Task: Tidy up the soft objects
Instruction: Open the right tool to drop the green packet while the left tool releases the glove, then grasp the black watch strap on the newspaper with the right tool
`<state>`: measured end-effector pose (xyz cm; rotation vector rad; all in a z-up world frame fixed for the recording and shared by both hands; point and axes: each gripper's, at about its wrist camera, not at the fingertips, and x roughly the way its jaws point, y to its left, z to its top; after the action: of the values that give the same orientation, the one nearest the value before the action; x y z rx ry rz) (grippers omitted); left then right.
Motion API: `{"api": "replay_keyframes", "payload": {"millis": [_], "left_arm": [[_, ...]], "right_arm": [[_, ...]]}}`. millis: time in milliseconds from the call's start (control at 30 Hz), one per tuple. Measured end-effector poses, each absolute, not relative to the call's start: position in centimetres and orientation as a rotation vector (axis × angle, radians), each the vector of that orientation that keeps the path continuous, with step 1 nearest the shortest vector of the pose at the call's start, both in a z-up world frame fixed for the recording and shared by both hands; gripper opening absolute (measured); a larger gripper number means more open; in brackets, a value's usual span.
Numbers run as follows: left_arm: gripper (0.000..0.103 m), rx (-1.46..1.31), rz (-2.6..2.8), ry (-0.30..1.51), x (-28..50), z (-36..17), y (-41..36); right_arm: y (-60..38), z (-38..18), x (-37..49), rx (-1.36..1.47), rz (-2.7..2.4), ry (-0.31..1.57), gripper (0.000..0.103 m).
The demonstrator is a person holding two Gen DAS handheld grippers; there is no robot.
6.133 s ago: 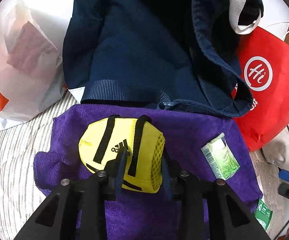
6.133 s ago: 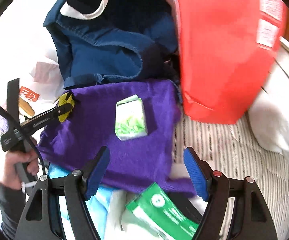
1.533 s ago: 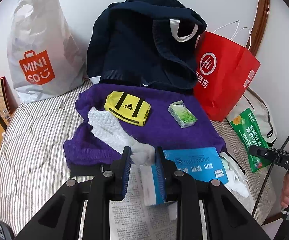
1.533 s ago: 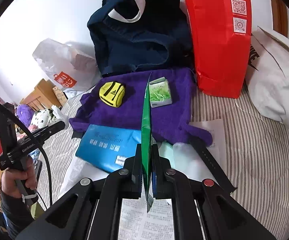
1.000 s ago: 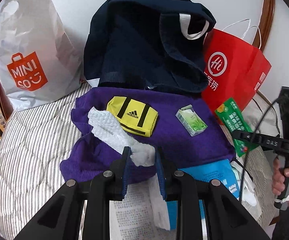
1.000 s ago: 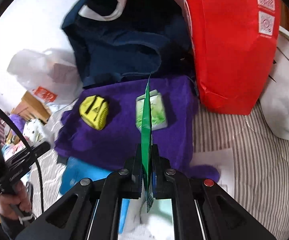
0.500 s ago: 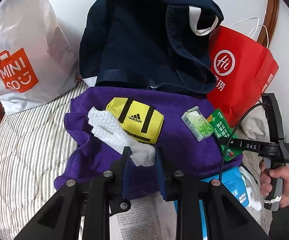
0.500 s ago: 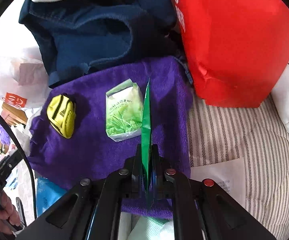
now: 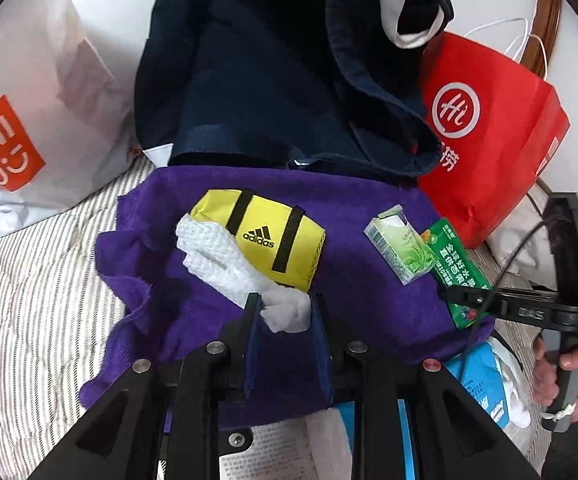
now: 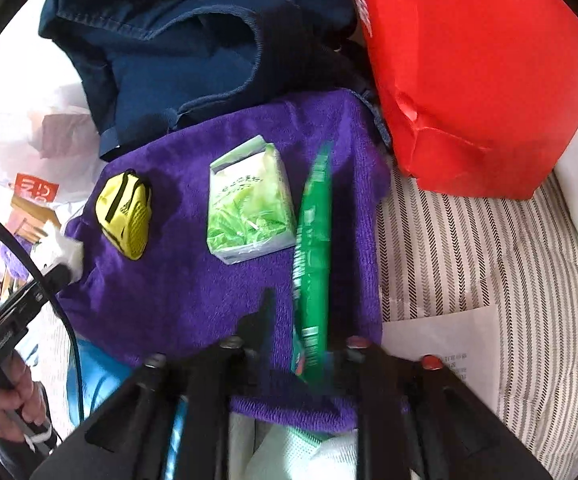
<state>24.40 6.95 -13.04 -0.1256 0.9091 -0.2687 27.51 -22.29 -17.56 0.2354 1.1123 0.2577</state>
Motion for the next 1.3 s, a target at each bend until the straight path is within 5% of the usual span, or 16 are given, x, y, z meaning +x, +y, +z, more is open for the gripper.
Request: {"api": "replay_keyframes", "payload": {"millis": [133,700,967,1300], "left_arm": [[0.023,-0.125,-0.266,0.937,25.1,-13.8,6.6],[0.027,-0.136,-0.219,1.026,26.7,-16.8,6.4],[0.067,-0.130,-0.181,1.015,25.6,-15.9,6.3],[0.074,-0.103,-0.149,0.967,22.6,-12.6,6.3]], "right_arm": [[-22.0,-16.4,26.7,0.224,0.290,1.093,0.050],[-25.0,-11.8,21.6,0.187,0.273,0.999,0.050],[-28.0,-11.5,19.7,0.200,0.217,0.995,0.051],[-30.6,-13.4,16.4,0.157,0.178,1.029,0.051]]}}
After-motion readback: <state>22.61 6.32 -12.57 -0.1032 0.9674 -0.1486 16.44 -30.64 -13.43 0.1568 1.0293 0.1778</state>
